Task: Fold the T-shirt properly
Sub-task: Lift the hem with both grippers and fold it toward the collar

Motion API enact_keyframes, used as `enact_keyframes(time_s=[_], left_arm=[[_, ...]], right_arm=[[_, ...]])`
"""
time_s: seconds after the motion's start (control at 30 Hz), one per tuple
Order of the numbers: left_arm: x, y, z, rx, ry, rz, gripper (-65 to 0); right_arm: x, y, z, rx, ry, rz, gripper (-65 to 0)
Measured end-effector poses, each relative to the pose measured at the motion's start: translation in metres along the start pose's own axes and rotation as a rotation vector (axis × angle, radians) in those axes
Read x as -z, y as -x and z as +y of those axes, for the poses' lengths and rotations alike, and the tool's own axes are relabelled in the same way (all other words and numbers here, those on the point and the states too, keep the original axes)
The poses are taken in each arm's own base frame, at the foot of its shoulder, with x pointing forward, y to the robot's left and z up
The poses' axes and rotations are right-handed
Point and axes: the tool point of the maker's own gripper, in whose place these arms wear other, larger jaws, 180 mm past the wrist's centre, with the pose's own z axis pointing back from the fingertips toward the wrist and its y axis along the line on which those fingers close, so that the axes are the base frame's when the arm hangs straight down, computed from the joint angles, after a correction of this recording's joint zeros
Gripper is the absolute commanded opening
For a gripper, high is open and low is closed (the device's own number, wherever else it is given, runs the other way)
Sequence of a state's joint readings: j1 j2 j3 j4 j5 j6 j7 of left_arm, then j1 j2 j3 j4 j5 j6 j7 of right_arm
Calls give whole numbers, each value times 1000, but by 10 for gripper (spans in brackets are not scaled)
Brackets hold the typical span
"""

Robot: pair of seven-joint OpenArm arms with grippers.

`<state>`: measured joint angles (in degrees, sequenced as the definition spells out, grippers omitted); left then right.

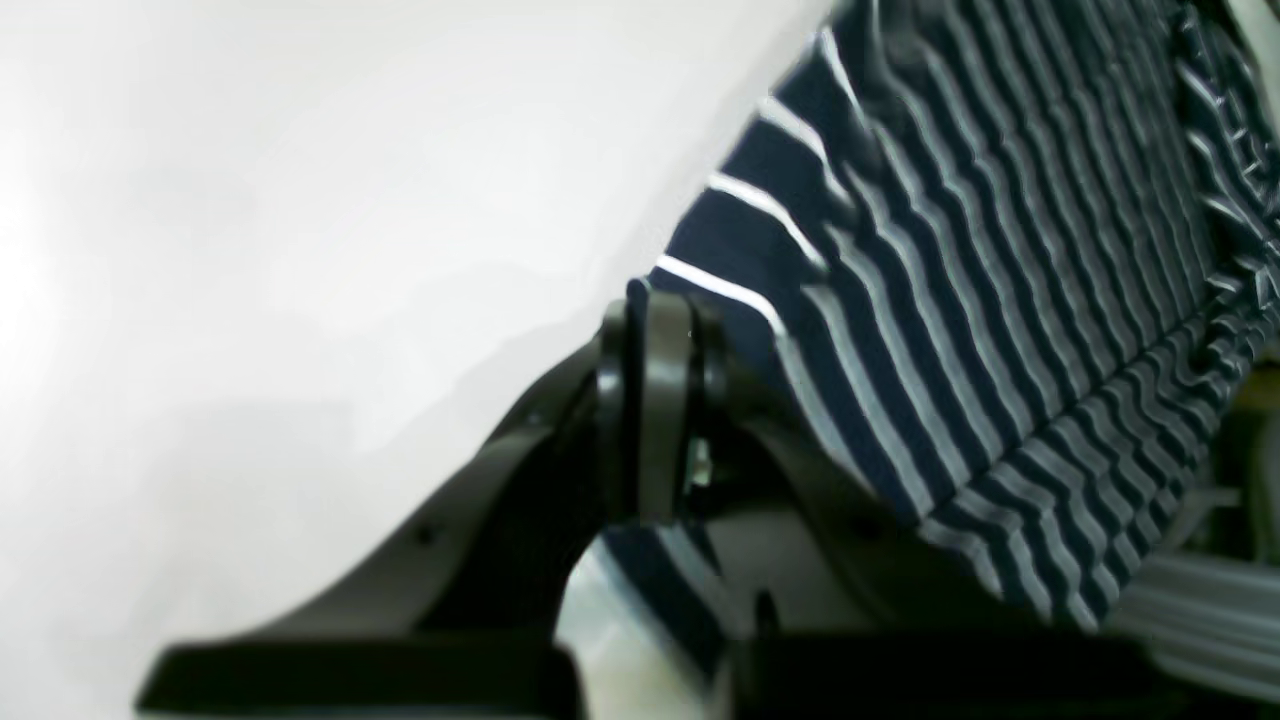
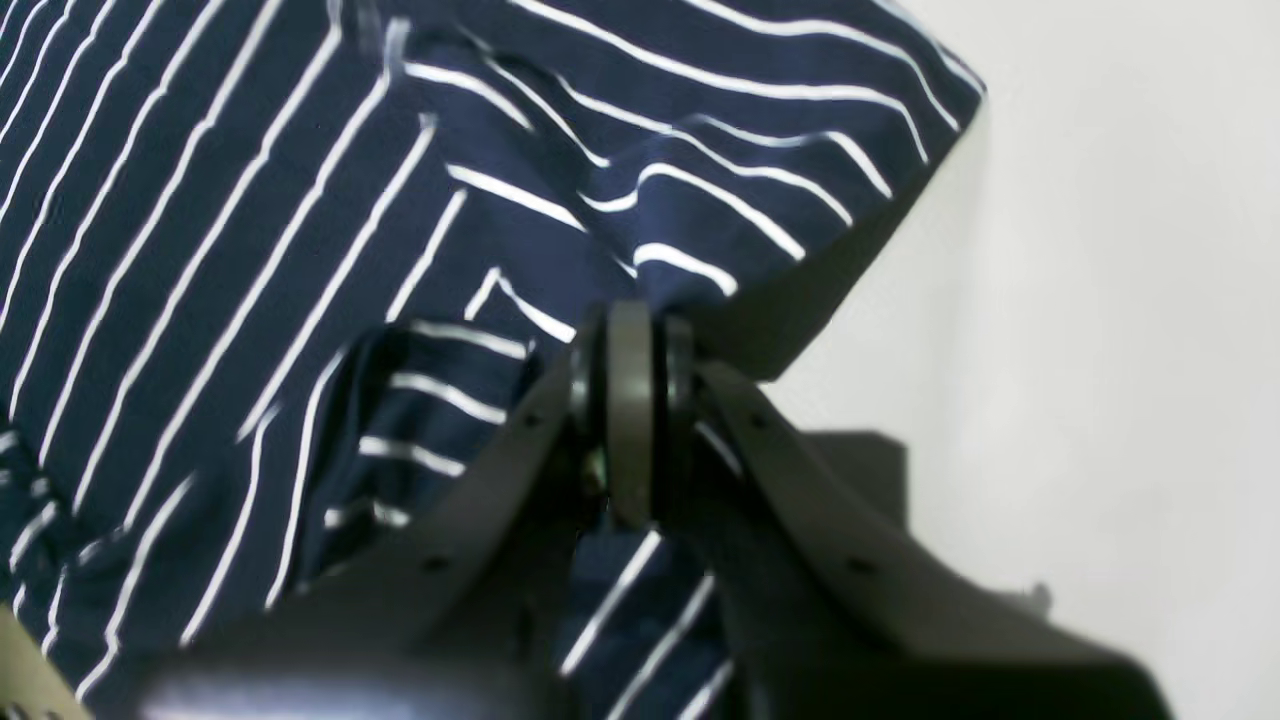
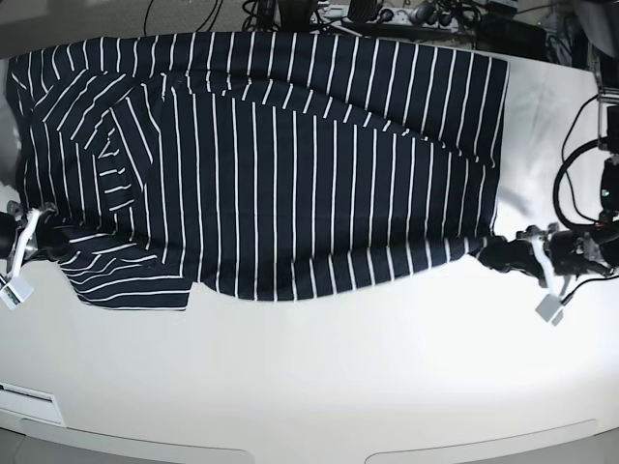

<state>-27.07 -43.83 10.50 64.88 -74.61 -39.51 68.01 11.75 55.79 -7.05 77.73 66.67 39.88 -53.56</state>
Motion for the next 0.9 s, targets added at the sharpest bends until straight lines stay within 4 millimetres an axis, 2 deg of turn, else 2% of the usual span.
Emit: enact_keyframes(time_s=[0.17, 0.3, 0.4, 0.5, 0.67, 0.77, 0.9], left_arm=[[-24, 12, 17, -8, -64, 33, -650], [-36, 11, 23, -8, -87, 25, -650], [-37, 14, 21, -15, -75, 40, -650], [-39, 12, 5, -45, 11, 34, -650], [-40, 28, 4, -46, 14, 117, -650], [-44, 34, 6, -48, 4, 138, -650], [-42, 53, 6, -66, 8, 189, -650]], right_arm=[[-4, 12, -3, 0, 11, 45, -650], [-5, 14, -6, -9, 25, 58, -650], [-5, 16, -5, -11, 22, 72, -650], [-6, 19, 0, -1, -3, 95, -650], [-14, 21, 18, -7, -75, 155, -650], [-15, 33, 15, -18, -59, 215, -650], [-15, 34, 12, -27, -40, 224, -650]])
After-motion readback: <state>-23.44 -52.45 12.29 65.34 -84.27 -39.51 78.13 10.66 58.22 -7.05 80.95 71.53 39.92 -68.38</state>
